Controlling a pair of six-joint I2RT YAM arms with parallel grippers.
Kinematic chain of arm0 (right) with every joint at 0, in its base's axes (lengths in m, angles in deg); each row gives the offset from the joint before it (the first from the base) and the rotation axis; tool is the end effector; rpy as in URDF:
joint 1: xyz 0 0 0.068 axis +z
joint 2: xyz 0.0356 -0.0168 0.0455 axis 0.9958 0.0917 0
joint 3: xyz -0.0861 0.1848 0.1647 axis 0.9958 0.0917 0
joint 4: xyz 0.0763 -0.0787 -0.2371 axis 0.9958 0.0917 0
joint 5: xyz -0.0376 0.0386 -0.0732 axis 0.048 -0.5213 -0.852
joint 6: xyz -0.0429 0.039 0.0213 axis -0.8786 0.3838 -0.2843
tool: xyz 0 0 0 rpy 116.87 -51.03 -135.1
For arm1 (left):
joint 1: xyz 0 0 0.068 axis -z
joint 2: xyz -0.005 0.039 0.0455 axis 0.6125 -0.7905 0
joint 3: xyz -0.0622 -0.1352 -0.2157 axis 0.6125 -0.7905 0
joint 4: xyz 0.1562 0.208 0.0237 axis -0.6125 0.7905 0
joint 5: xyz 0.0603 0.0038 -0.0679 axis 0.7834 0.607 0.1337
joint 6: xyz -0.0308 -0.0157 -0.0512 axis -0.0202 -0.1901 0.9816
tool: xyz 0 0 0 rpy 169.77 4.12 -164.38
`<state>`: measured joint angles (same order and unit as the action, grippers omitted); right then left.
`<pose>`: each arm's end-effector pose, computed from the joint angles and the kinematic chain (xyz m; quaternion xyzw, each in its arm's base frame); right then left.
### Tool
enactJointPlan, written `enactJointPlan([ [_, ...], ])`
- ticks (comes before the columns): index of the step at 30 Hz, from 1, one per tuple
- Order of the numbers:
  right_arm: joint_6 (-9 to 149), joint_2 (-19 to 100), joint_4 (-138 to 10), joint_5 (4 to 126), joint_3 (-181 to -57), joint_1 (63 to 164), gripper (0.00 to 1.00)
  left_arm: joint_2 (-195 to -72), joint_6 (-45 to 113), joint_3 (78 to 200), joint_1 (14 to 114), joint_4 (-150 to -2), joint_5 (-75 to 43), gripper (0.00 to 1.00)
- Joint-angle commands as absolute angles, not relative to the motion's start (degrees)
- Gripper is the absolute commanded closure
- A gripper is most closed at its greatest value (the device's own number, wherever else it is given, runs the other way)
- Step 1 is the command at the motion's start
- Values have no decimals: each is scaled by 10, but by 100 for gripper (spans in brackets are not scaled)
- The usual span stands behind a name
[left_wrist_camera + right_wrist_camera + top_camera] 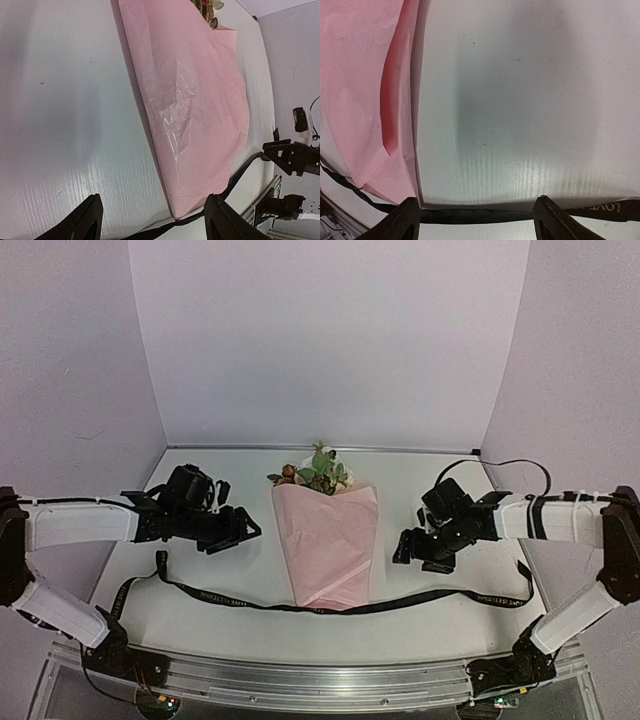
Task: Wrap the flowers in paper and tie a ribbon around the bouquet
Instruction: Pick up the folded bouquet from the center of the board.
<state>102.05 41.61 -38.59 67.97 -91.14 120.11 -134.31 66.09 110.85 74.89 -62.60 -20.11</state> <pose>0.2240 0.1697 0.1710 0.0058 0.9626 0.2270 0.1480 0.2209 -0.1796 0.1986 -0.0109 0.9134 -0.3304 0.2375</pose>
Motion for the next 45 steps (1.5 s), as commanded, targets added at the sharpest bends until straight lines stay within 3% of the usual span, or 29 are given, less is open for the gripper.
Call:
enactJointPlan([
  [1,1011,487,-456,736,-981,1220,19,-1384,664,1135,756,-665,-229,28],
  [16,1067,616,-520,775,-1044,1243,19,-1411,617,1123,779,-662,-281,29],
  [29,1165,663,-638,787,-995,1251,40,-1418,560,1081,830,-683,-322,36],
  [33,1185,674,-662,796,-997,1251,52,-1437,549,1082,846,-679,-315,38],
  [41,1235,684,-645,801,-1044,1251,91,-1429,556,1085,852,-656,-283,44],
  [45,1265,671,-603,792,-1059,1251,99,-1423,576,1103,851,-621,-248,44],
])
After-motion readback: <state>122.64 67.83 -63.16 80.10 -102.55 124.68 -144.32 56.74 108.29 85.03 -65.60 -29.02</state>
